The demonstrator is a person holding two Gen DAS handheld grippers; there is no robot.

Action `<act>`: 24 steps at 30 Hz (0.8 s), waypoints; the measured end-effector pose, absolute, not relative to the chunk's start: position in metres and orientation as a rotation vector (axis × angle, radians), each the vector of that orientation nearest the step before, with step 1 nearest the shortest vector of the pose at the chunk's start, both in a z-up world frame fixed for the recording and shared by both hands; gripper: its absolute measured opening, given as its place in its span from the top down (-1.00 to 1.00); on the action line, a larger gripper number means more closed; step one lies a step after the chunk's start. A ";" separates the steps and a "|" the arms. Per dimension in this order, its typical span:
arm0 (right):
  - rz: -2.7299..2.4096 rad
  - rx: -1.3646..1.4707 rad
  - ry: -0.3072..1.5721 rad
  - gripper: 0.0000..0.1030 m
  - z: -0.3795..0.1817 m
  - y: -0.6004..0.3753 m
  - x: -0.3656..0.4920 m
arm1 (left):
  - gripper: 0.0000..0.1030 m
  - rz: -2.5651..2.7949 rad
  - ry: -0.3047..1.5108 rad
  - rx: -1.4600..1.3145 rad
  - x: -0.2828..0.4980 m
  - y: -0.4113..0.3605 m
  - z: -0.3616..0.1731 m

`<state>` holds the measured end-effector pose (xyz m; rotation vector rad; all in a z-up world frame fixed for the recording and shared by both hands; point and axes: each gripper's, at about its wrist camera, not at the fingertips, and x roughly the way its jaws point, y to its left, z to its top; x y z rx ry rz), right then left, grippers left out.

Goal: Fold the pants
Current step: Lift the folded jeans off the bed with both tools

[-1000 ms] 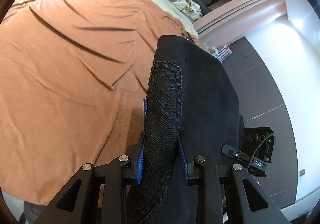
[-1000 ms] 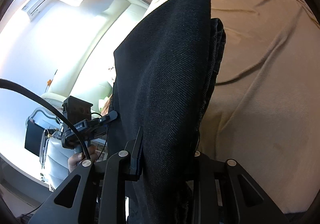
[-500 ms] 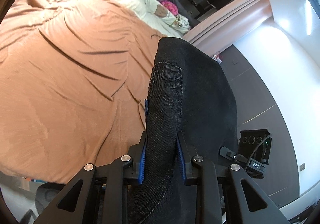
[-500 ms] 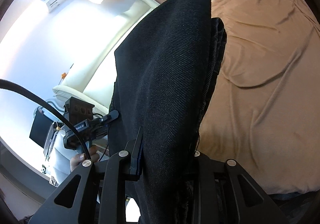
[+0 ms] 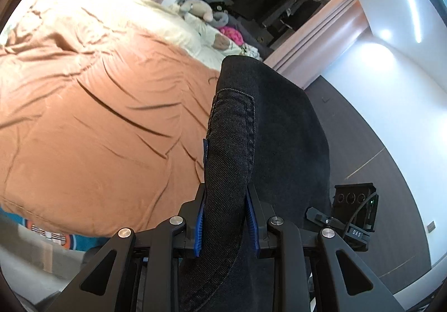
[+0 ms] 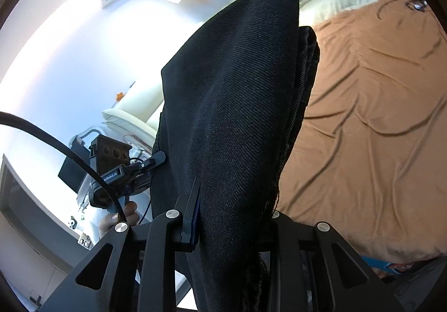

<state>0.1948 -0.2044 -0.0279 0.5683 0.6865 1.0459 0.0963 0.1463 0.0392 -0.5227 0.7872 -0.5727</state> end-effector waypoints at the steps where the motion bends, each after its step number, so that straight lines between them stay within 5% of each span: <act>1: 1.052 0.570 0.677 0.56 -0.025 -0.204 0.194 | 0.49 -0.567 0.776 -0.517 0.094 0.149 0.044; 13: 1.100 0.570 0.582 0.56 -0.010 -0.185 0.174 | 0.50 -0.536 0.681 -0.419 0.067 0.164 0.115; 24: 1.134 0.530 0.591 0.56 -0.006 -0.151 0.181 | 0.51 -0.496 0.636 -0.429 0.059 0.205 0.126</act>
